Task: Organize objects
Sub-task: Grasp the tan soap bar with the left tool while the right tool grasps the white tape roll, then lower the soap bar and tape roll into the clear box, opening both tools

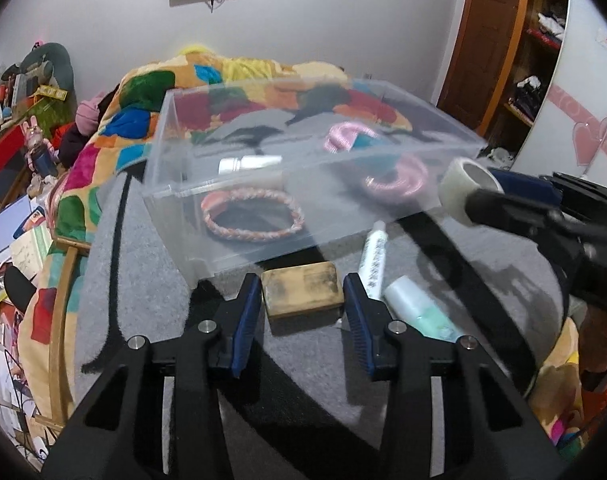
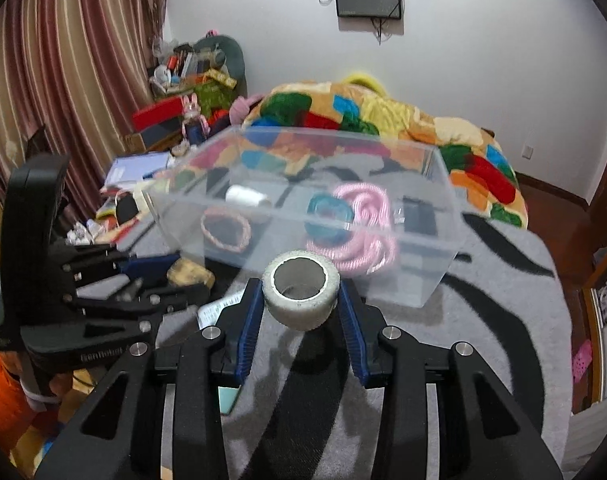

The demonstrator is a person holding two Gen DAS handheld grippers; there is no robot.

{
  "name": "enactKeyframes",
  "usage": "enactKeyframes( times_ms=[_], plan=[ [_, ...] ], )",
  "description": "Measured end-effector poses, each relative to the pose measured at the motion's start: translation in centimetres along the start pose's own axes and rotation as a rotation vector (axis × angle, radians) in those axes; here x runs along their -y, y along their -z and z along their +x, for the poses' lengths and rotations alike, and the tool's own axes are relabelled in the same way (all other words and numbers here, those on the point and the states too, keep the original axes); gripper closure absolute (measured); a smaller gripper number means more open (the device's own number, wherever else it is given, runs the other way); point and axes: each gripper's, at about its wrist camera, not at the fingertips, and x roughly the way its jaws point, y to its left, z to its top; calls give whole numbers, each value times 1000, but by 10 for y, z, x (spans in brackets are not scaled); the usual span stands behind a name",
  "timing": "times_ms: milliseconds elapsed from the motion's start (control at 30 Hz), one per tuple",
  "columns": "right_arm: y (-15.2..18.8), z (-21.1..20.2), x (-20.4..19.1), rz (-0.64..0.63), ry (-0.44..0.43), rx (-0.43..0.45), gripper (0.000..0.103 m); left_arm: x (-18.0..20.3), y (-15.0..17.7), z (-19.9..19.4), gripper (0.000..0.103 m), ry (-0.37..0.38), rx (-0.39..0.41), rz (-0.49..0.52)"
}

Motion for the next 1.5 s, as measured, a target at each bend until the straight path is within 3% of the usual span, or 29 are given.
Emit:
enactKeyframes(
  times_ms=[267, 500, 700, 1067, 1233, 1300, 1367, 1500],
  plan=[
    [-30, -18, 6, 32, 26, 99, 68, -3, -27, -43, 61, 22, 134, -23],
    [-45, -14, 15, 32, 101, 118, 68, -16, -54, -48, 61, 24, 185, -67],
    [-53, 5, 27, 36, 131, 79, 68, -21, -69, -27, 61, 34, 154, -84],
    [-44, 52, 59, 142, 96, -44, 68, -27, -74, 17, 61, 2, 83, -114],
    [-42, 50, 56, 131, 78, -47, 65, -21, -74, 23, 59, -11, 71, -83],
    [-41, 47, 53, 125, 86, -44, 55, -20, -76, 23, 54, -1, 64, -81],
    [-40, 40, 51, 120, 79, -33, 52, -20, -75, 19, 50, -1, 71, -80],
    [-36, 24, 43, 103, 56, -7, 52, -19, -74, 6, 46, -6, 91, -70]
  ],
)
